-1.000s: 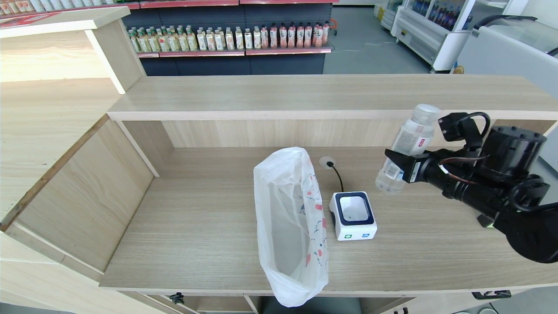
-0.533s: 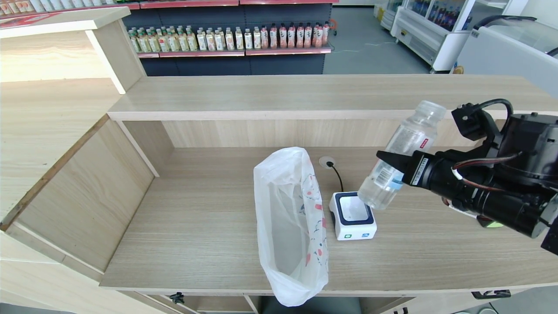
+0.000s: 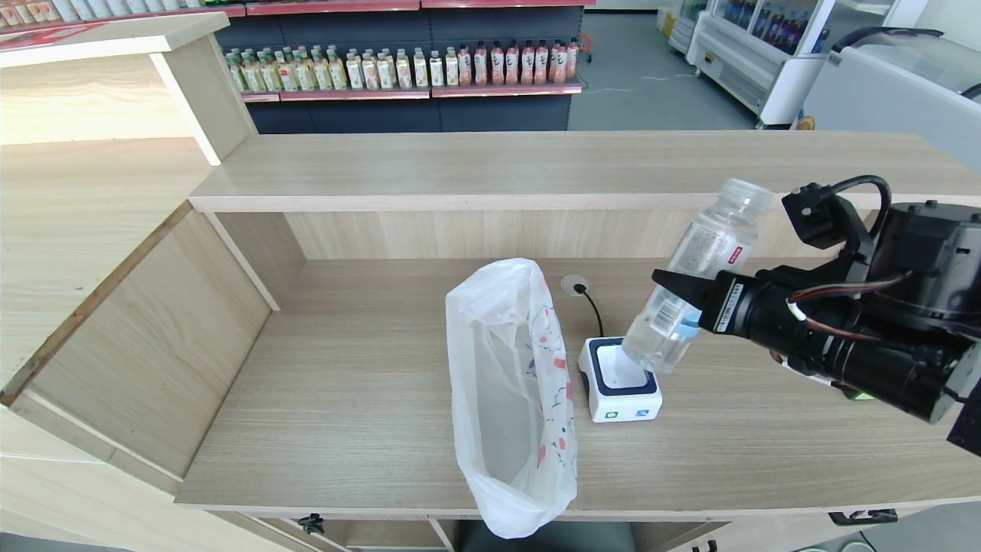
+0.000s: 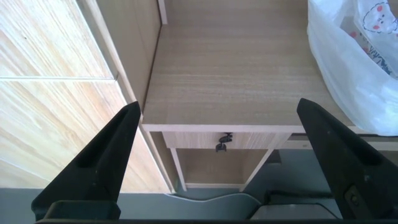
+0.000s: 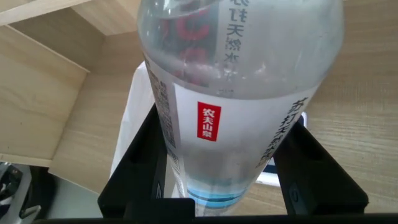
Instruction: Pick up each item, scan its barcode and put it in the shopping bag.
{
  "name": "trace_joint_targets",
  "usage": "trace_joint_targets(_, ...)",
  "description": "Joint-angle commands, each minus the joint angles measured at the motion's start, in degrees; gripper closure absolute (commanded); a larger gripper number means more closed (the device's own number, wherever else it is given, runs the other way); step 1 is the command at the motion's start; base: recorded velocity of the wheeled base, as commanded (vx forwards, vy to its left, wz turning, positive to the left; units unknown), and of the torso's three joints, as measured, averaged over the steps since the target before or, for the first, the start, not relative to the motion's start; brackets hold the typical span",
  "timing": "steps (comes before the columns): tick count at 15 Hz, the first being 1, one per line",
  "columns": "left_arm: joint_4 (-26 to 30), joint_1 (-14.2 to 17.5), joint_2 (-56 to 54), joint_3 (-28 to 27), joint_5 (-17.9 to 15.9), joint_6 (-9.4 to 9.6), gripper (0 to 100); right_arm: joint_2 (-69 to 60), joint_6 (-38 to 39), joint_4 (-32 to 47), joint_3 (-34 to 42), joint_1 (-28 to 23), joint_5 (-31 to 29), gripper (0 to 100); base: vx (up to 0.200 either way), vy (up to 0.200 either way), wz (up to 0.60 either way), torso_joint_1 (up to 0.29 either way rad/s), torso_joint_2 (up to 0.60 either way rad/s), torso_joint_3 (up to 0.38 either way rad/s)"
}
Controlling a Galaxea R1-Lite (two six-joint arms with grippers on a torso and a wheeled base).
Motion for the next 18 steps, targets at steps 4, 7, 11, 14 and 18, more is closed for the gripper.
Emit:
trace_joint_targets(4,-0.01,0.04,-0.02,0.01,0.00,0.11,0,4.09,-0.01,-0.24,-0.44,1.64,-0.03,100,0.000,0.200,0.00,0.000,0.00,0.002)
trace_joint_targets(7,-0.01,0.04,-0.02,0.01,0.00,0.28,0,6.99,-1.95,-0.95,-0.71,1.73,0.05,100,0.000,0.067,0.00,0.012,0.01,-0.001)
trace_joint_targets(11,-0.01,0.04,-0.02,0.01,0.00,0.28,0,13.67,-1.86,-6.40,-1.41,3.31,0.14,100,0.000,0.000,0.00,0.000,0.00,0.000)
trace_joint_targets(14,-0.01,0.04,-0.02,0.01,0.00,0.28,0,21.14,-1.95,-12.20,-1.85,4.28,-0.03,100,0.000,0.000,0.00,0.000,0.00,0.000)
trace_joint_targets(18,-0.01,0.04,-0.02,0.01,0.00,0.37,0,30.28,-5.46,-21.42,-2.82,4.37,-1.70,100,0.000,0.000,0.00,0.000,0.00,0.000)
